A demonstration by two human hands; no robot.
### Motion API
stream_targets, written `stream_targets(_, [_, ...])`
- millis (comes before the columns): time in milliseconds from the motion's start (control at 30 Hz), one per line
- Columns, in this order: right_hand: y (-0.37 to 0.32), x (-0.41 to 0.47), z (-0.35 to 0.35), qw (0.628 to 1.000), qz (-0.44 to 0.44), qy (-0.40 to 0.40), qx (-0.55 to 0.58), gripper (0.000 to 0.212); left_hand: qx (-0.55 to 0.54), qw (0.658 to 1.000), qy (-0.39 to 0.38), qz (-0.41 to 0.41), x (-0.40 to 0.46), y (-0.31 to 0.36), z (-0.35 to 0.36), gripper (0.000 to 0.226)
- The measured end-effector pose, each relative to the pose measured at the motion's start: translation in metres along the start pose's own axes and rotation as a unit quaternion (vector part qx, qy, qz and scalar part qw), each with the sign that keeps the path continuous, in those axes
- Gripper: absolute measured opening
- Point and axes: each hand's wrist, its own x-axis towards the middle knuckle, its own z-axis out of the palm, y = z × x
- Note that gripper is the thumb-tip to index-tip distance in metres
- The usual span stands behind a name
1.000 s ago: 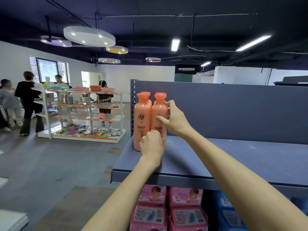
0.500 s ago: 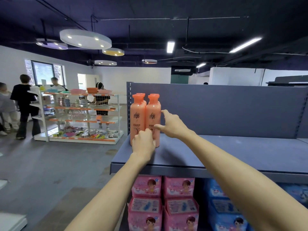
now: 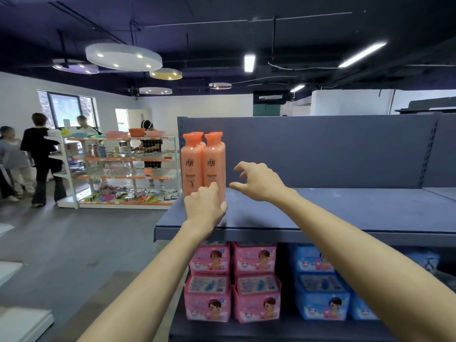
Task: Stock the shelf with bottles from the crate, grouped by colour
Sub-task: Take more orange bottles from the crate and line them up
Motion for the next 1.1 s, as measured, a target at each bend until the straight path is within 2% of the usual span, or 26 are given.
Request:
stream_targets(167, [0.033, -0.049, -0.003, 1.000, 0.010, 0.012, 0.009, 0.045, -0.007, 0.998, 0.031, 0.046, -0.029, 0.032, 0.002, 0.039])
stream_targets(400, [0.082, -0.090, -0.022, 0.998, 0.058, 0.036, 0.004, 0.039, -0.063, 0.994, 0.008, 0.092, -0.048, 0.097, 0.011, 0.039])
stream_targets(567, [0.122, -0.157, -0.019, 0.995, 0.090, 0.045, 0.009, 0.036, -0.107, 0.984, -0.010, 0.144, -0.104, 0.129, 0.043, 0.038])
stream_targets(667, [0.153, -0.202, 0.003, 0.993, 0.111, 0.024, 0.014, 0.035, -0.110, 0.981, -0.065, 0.146, -0.145, 0.147, 0.079, 0.038])
stream_targets(867, [0.217, -0.282, 0.075, 0.978, 0.190, -0.077, 0.033, 0.037, -0.106, 0.964, -0.189, 0.154, -0.218, 0.171, 0.153, 0.039])
stream_targets(1100, [0.262, -0.361, 0.165, 0.932, 0.291, -0.207, 0.061, 0.038, -0.106, 0.927, -0.341, 0.116, -0.308, 0.179, 0.232, 0.036])
